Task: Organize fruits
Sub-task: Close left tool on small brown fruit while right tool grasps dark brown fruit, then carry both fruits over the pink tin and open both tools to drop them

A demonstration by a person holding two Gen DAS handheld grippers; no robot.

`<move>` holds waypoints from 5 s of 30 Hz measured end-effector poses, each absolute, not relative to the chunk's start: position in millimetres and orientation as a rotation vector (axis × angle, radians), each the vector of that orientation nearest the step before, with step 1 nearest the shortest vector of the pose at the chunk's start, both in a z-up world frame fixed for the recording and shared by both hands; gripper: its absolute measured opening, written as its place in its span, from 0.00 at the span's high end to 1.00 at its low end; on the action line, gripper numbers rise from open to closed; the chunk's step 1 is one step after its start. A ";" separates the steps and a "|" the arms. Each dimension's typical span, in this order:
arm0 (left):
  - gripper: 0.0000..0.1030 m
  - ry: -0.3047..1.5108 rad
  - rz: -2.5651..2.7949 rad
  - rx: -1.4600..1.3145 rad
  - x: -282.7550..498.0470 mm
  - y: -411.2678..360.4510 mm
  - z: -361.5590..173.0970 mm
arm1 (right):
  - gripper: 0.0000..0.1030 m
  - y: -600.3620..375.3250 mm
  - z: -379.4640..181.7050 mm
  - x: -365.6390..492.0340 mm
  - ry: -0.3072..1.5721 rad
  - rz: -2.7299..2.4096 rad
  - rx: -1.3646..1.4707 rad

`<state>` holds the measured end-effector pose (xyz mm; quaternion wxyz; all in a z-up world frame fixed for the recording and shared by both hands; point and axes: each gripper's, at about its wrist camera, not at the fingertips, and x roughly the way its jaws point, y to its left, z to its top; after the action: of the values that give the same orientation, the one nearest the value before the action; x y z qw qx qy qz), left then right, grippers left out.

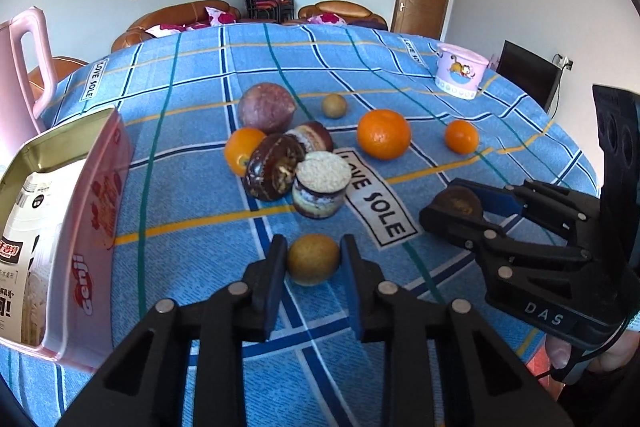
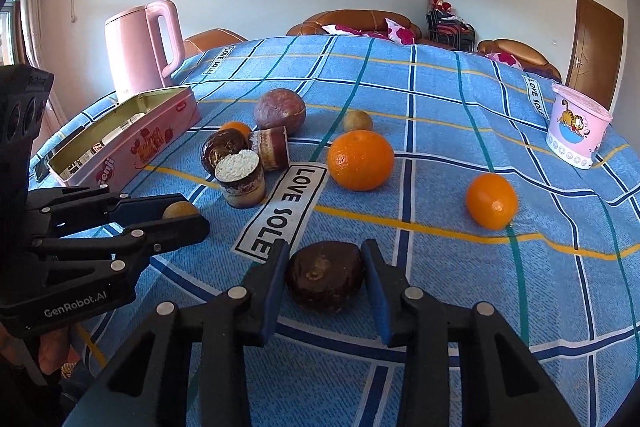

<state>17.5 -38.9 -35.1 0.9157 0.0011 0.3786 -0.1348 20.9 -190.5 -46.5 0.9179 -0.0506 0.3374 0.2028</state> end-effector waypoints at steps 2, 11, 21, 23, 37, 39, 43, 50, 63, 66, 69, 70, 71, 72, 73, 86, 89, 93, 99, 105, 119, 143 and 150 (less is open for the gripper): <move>0.72 0.769 -0.278 0.000 16.8 -38.3 -34.4 | 0.62 -191.6 -45.9 19.4 0.681 0.418 -0.099; 0.72 0.725 -0.266 -0.012 11.4 -35.3 -31.1 | 0.62 -191.7 -41.9 12.0 0.617 0.429 -0.100; 0.72 0.676 -0.248 -0.016 5.9 -33.8 -28.6 | 0.62 -194.3 -39.5 8.1 0.569 0.442 -0.093; 0.72 0.665 -0.243 -0.010 4.7 -34.9 -28.0 | 0.62 -194.6 -39.1 7.3 0.563 0.444 -0.093; 0.73 0.621 -0.222 -0.011 -0.8 -32.9 -26.4 | 0.62 -198.4 -37.3 2.7 0.522 0.459 -0.083; 0.72 0.612 -0.220 -0.009 -2.2 -33.4 -25.6 | 0.62 -199.1 -36.9 2.0 0.516 0.461 -0.082; 0.72 0.600 -0.218 -0.005 -4.3 -33.8 -24.4 | 0.62 -199.8 -36.1 0.4 0.502 0.465 -0.078; 0.72 0.557 -0.208 0.013 -8.9 -36.3 -20.5 | 0.62 -201.8 -35.7 -2.8 0.480 0.472 -0.072; 0.72 0.488 -0.202 0.028 -17.1 -37.4 -12.7 | 0.62 -204.7 -33.5 -10.0 0.428 0.485 -0.066; 0.72 0.466 -0.197 0.034 -19.8 -37.8 -9.2 | 0.62 -203.1 -32.4 -11.1 0.423 0.474 -0.074; 0.72 0.447 -0.191 0.042 -23.0 -37.1 -4.8 | 0.62 -203.3 -31.1 -11.8 0.417 0.466 -0.073; 0.72 0.443 -0.191 0.041 -23.8 -36.7 -3.7 | 0.62 -203.3 -30.5 -12.0 0.416 0.464 -0.073; 0.72 0.438 -0.189 0.040 -24.8 -35.8 -2.3 | 0.62 -203.1 -29.4 -12.4 0.413 0.462 -0.073; 0.72 0.432 -0.186 0.040 -25.9 -34.9 -0.8 | 0.62 -202.7 -28.1 -13.0 0.411 0.463 -0.072; 0.72 0.427 -0.184 0.042 -26.6 -34.1 0.5 | 0.62 -202.1 -26.4 -13.8 0.407 0.464 -0.073; 0.72 0.400 -0.103 0.026 -29.1 -5.9 15.9 | 0.62 -183.4 0.5 -9.2 0.380 0.518 -0.078; 0.72 0.401 -0.078 0.012 -28.4 6.3 18.8 | 0.62 -173.5 8.1 -4.2 0.378 0.544 -0.080; 0.72 0.404 -0.038 -0.003 -25.5 23.9 21.4 | 0.62 -158.9 19.5 2.2 0.377 0.580 -0.078; 0.72 0.415 0.015 -0.030 -22.2 51.3 23.6 | 0.62 -132.6 35.3 11.6 0.382 0.630 -0.077; 0.72 0.428 0.072 -0.048 -17.8 79.6 24.7 | 0.62 -101.7 47.4 18.2 0.388 0.677 -0.096; 0.73 0.494 0.161 -0.089 3.0 138.4 11.8 | 0.62 -33.7 48.2 38.2 0.423 0.768 -0.156; 0.73 0.592 0.201 -0.051 23.1 155.0 -2.6 | 0.62 28.0 5.9 57.5 0.526 0.820 -0.252; 0.73 0.617 0.197 -0.041 28.5 153.8 -5.0 | 0.62 33.2 1.8 59.1 0.535 0.823 -0.256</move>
<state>28.5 153.8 -5.0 0.9478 -0.0202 0.3031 0.0969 59.1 33.2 1.8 0.8741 -0.1225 0.2564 0.3941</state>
